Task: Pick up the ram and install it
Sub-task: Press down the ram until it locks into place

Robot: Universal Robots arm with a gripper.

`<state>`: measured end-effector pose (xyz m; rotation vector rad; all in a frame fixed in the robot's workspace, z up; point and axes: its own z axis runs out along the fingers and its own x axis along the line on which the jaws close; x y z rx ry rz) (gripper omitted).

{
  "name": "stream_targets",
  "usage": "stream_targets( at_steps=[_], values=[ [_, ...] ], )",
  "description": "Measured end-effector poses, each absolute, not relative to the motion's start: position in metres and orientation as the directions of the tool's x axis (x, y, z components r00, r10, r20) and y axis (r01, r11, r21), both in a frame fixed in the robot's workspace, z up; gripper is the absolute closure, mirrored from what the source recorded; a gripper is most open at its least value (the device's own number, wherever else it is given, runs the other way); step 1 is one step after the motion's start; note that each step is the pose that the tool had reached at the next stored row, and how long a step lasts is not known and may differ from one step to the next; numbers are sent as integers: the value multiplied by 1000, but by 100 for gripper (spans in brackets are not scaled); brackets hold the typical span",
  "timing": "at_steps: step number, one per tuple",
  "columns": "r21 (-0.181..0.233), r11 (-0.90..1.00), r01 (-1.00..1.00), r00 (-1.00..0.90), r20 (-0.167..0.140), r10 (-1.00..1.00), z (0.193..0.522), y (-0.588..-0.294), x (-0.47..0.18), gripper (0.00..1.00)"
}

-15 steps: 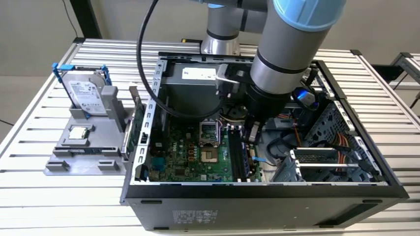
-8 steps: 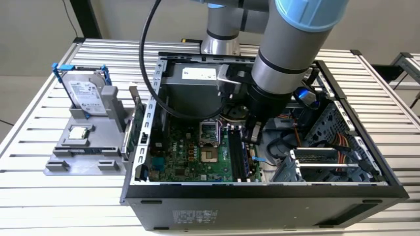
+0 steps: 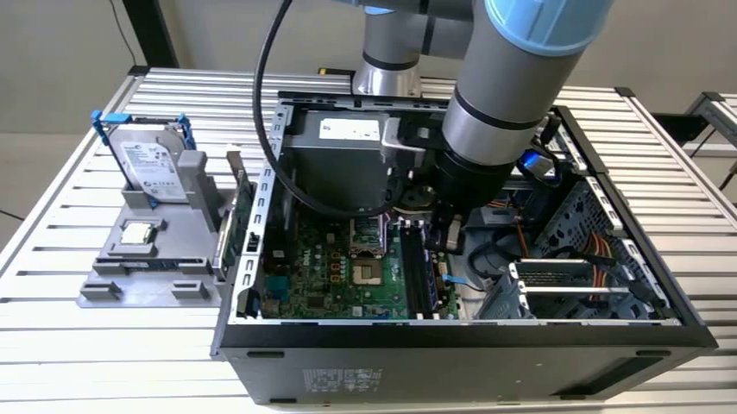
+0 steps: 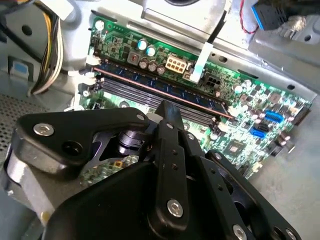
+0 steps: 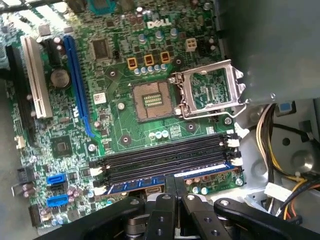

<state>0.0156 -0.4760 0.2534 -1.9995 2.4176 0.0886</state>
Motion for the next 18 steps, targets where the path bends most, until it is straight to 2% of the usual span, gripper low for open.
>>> stream_targets(
  at_steps=[10, 18],
  values=[
    [42, 40, -998, -42, -38, -998, 253, -476, 16, 100],
    [42, 31, -999, -32, -38, -999, 253, -476, 18, 100]
  ],
)
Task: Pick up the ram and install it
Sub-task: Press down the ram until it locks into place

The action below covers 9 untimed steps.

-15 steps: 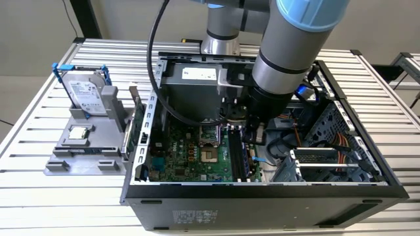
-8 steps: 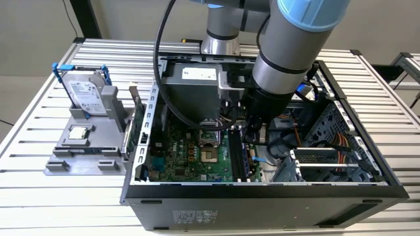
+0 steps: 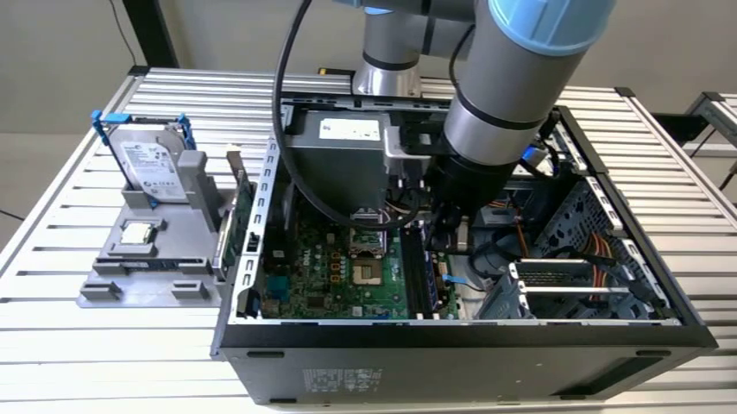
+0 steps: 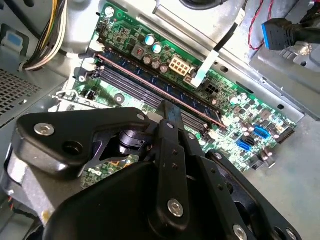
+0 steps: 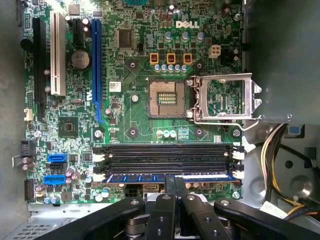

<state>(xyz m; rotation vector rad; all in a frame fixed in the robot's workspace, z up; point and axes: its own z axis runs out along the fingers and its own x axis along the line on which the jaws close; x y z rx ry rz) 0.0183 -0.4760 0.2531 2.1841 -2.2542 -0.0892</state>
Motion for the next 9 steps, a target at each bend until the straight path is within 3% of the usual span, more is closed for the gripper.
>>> stream_targets(
  at_steps=[9],
  values=[
    [42, 31, -999, -33, -38, -999, 242, -476, 22, 100]
  ],
)
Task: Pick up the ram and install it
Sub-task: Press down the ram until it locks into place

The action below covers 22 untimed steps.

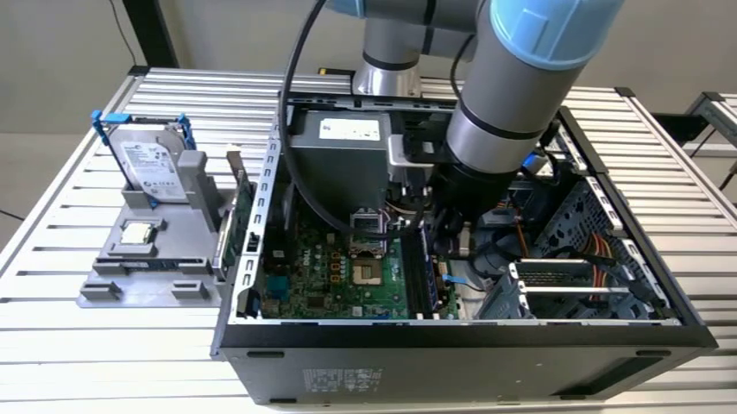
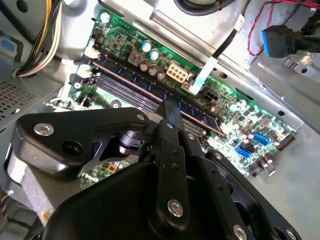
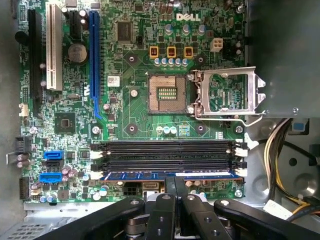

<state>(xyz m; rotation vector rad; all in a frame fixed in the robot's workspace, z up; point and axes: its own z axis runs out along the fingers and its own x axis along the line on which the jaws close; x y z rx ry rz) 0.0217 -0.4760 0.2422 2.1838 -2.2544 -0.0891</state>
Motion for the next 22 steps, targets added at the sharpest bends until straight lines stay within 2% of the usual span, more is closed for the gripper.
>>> stream_targets(
  at_steps=[22],
  values=[
    [42, 33, -999, -35, -37, -999, 219, -477, 22, 100]
  ],
)
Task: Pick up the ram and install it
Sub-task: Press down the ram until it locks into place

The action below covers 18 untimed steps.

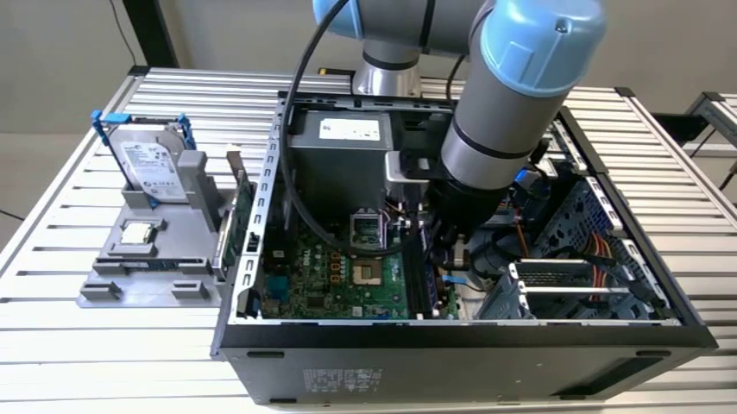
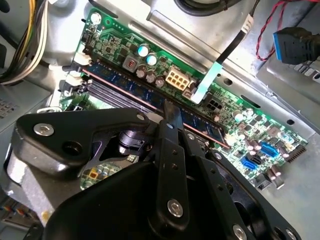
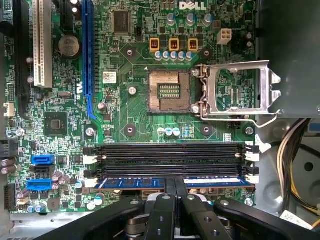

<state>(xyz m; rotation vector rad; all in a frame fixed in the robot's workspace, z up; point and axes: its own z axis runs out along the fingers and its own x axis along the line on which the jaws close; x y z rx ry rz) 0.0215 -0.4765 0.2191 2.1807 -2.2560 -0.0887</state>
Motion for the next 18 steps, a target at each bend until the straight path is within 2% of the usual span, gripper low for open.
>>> stream_targets(
  at_steps=[7, 18],
  values=[
    [42, 33, -999, -35, -39, -999, 221, -476, 22, 100],
    [46, 33, -998, -35, -38, -999, 267, -476, 23, 100]
  ],
)
